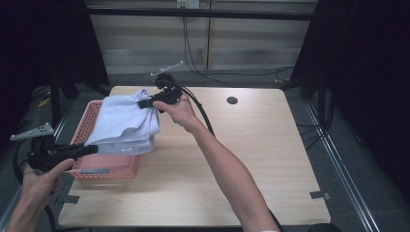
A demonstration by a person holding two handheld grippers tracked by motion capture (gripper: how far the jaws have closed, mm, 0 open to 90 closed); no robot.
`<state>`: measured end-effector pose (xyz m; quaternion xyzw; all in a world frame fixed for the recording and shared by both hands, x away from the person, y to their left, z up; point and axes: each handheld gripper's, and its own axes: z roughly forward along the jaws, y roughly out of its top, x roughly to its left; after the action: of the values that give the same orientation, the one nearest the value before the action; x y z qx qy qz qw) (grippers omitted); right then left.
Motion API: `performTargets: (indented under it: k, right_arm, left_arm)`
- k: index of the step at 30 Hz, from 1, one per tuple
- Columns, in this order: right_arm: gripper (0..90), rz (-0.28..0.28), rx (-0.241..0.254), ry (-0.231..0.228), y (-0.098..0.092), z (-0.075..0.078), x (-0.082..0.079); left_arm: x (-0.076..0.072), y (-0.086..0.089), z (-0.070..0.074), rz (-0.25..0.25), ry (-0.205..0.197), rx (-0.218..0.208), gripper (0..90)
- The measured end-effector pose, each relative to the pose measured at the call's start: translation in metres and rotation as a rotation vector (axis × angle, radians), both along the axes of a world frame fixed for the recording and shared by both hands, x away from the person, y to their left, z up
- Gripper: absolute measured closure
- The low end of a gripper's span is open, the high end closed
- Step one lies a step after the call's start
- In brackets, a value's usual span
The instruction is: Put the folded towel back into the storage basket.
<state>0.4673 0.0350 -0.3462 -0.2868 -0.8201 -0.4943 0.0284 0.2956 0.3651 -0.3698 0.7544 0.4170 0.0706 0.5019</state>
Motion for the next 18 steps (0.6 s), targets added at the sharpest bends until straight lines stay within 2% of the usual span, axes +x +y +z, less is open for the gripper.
performTargets:
  k: [11,18]
  right_arm:
    - [69.6,0.013,-0.011,0.006,0.042,-0.004,0.003]
    - [69.6,0.013,-0.017,0.022,0.062,-0.012,0.003]
  left_arm:
    - [-0.007,0.033,-0.005,0.061,0.012,-0.003,75.1]
    - [-0.01,0.052,-0.009,0.097,0.023,-0.008,75.1]
